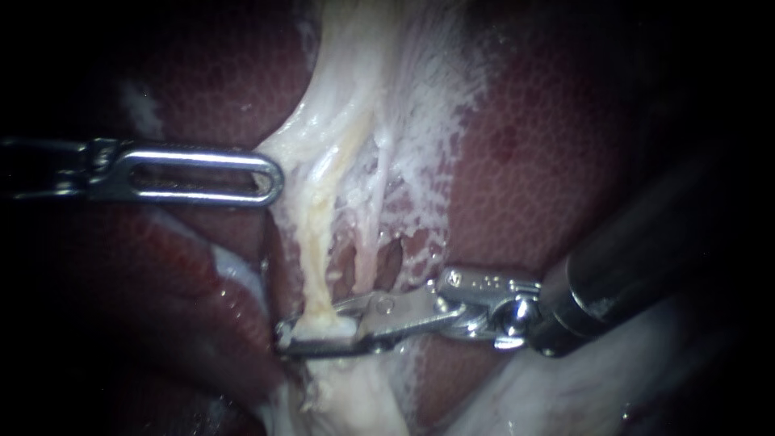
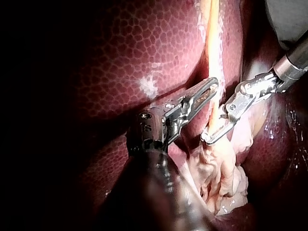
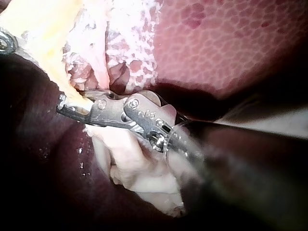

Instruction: Going back first clip left tube

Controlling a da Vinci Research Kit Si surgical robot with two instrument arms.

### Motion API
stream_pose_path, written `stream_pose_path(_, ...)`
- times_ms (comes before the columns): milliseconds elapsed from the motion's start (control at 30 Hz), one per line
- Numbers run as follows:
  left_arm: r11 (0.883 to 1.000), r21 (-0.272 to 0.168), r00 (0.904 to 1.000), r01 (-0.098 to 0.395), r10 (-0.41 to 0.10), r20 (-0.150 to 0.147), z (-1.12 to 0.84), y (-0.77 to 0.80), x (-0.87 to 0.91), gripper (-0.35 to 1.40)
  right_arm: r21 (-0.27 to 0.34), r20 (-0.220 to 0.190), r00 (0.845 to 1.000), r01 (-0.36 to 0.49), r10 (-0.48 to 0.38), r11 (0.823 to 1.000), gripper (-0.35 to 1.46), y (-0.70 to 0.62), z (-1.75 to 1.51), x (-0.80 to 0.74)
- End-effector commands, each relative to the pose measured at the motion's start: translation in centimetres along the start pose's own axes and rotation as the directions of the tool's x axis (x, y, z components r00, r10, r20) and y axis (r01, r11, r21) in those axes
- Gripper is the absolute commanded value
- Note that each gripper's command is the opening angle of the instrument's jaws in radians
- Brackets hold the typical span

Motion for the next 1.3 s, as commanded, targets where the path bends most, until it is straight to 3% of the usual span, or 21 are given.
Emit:
stream_pose_path(33, 1.0, 0.0, 1.0, 0.0, 0.0, 0.0, 0.0, 0.0, 0.0, -0.35, 0.0, 0.001, 1.0, 0.0, 0.0, 1.0, -0.35, 0.0, 0.0, 0.0)
stream_pose_path(333, 1.0, 0.0, 1.0, 0.0, 0.0, 0.0, 0.0, -0.01, 0.0, -0.35, 0.001, 0.001, 1.0, 0.0, 0.0, 1.0, -0.31, -0.01, -0.01, 0.0)
stream_pose_path(400, 1.0, 0.0, 1.0, 0.0, 0.0, 0.0, 0.0, -0.01, 0.0, -0.35, 0.005, 0.002, 1.0, 0.0, 0.0, 1.0, 0.06, -0.02, -0.01, 0.0)
stream_pose_path(500, 1.0, 0.0, 1.0, 0.0, 0.0, 0.0, 0.0, -0.01, 0.0, -0.35, 0.004, 0.005, 1.0, 0.006, -0.006, 1.0, 0.39, -0.03, -0.01, 0.0)
stream_pose_path(567, 1.0, 0.0, 1.0, 0.0, 0.0, 0.0, 0.0, -0.01, 0.0, -0.35, 0.006, 0.001, 1.0, 0.029, -0.029, 1.0, 0.46, -0.02, -0.01, 0.01)
stream_pose_path(933, 1.0, 0.0, 1.0, 0.0, 0.0, 0.0, 0.0, -0.02, 0.0, -0.35, 0.017, -0.017, 0.994, 0.111, -0.111, 0.994, 0.55, -0.01, 0.0, 0.02)
stream_pose_path(1033, 1.0, 0.0, 1.0, 0.0, 0.0, 0.0, 0.0, -0.02, 0.0, -0.35, -0.005, -0.025, 0.991, 0.135, -0.135, 0.991, 0.59, 0.0, -0.01, 0.02)
stream_pose_path(1300, 1.0, 0.0, 1.0, 0.0, 0.0, 0.0, -0.01, -0.02, 0.0, -0.35, -0.035, -0.04, 0.97, 0.237, -0.238, 0.971, 0.6, 0.03, -0.25, 0.15)
